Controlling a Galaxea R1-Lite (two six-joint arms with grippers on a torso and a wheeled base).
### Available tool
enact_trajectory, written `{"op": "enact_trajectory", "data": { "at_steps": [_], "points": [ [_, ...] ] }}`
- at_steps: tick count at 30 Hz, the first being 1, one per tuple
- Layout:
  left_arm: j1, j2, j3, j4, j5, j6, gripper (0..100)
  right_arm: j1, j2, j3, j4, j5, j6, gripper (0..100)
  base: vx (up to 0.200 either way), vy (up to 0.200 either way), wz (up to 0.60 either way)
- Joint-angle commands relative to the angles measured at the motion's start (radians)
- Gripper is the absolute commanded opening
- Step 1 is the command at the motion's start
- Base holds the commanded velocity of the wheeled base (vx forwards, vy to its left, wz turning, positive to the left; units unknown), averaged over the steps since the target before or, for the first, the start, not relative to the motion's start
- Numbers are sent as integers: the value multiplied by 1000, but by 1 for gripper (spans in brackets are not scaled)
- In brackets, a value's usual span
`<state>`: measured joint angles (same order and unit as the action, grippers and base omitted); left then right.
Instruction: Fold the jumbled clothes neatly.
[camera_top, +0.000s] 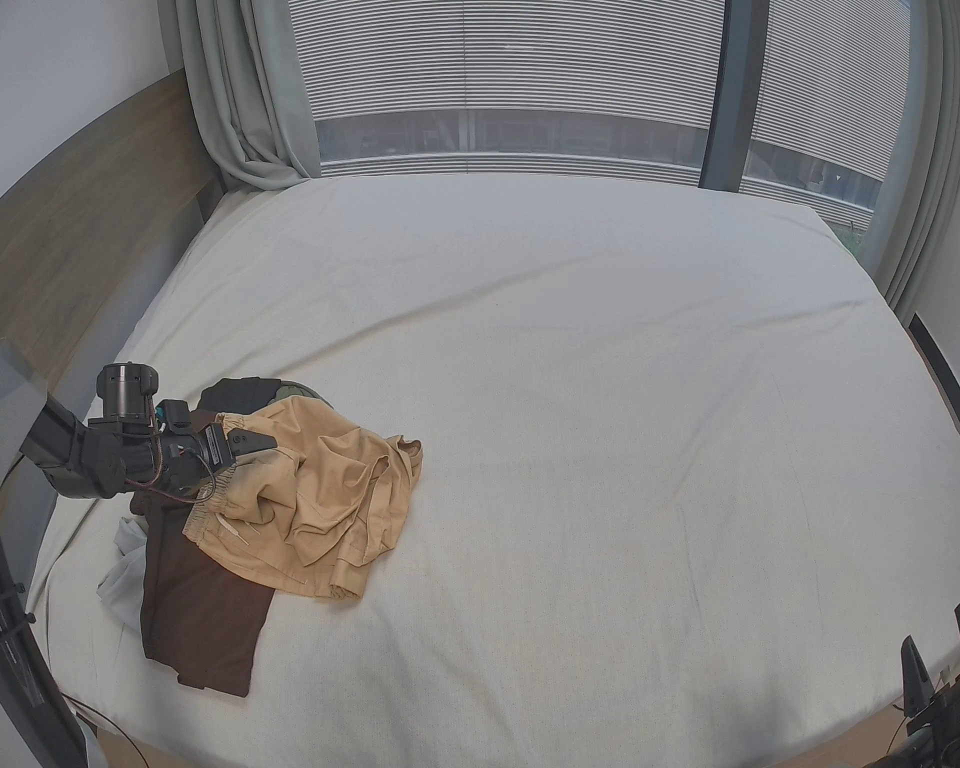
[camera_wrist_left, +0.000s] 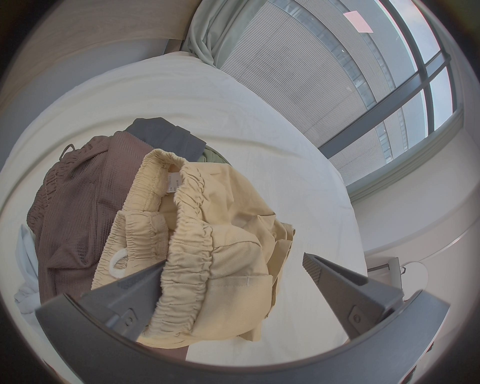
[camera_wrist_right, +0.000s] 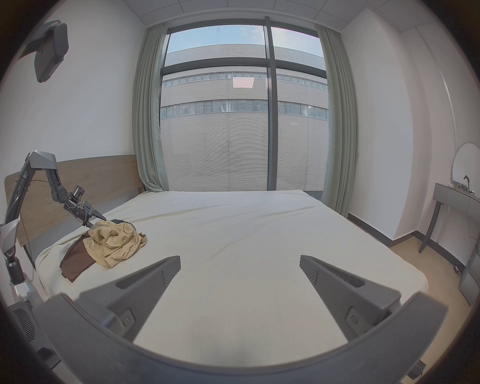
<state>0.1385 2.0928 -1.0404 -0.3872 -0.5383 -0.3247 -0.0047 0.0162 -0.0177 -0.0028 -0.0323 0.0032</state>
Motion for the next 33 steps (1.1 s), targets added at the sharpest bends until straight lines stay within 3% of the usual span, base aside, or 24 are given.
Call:
{"op": "enact_trajectory", "data": {
  "at_steps": [1, 6, 7, 16, 19, 23, 26, 27, 33],
  "points": [
    [-4, 0, -6, -1, 0, -1, 100, 0, -16, 18, 0, 0, 0, 100, 0, 0, 0],
    [-10, 18, -12, -9, 0, -1, 100, 0, -16, 18, 0, 0, 0, 100, 0, 0, 0],
    [-10, 21, -10, -13, 0, -1, 0, 0, -16, 18, 0, 0, 0, 100, 0, 0, 0],
    [-8, 58, -4, -35, 0, 3, 0, 0, -16, 18, -2, 0, 0, 100, 0, 0, 0],
    [-7, 52, 11, -41, -32, -10, 0, 0, -16, 18, -2, 0, 0, 100, 0, 0, 0],
    [-5, -3, 39, -45, -83, -96, 0, 0, -16, 18, -2, 0, 0, 100, 0, 0, 0],
    [-5, -3, 39, -45, -83, -96, 0, 0, -16, 18, -2, 0, 0, 100, 0, 0, 0],
    [-7, -88, 91, -99, -114, -203, 0, 0, -16, 18, -2, 0, 0, 100, 0, 0, 0],
    [-7, -166, 149, -194, -117, -271, 0, -1, -16, 18, 0, 0, 0, 100, 0, 0, 0]
  ]
}}
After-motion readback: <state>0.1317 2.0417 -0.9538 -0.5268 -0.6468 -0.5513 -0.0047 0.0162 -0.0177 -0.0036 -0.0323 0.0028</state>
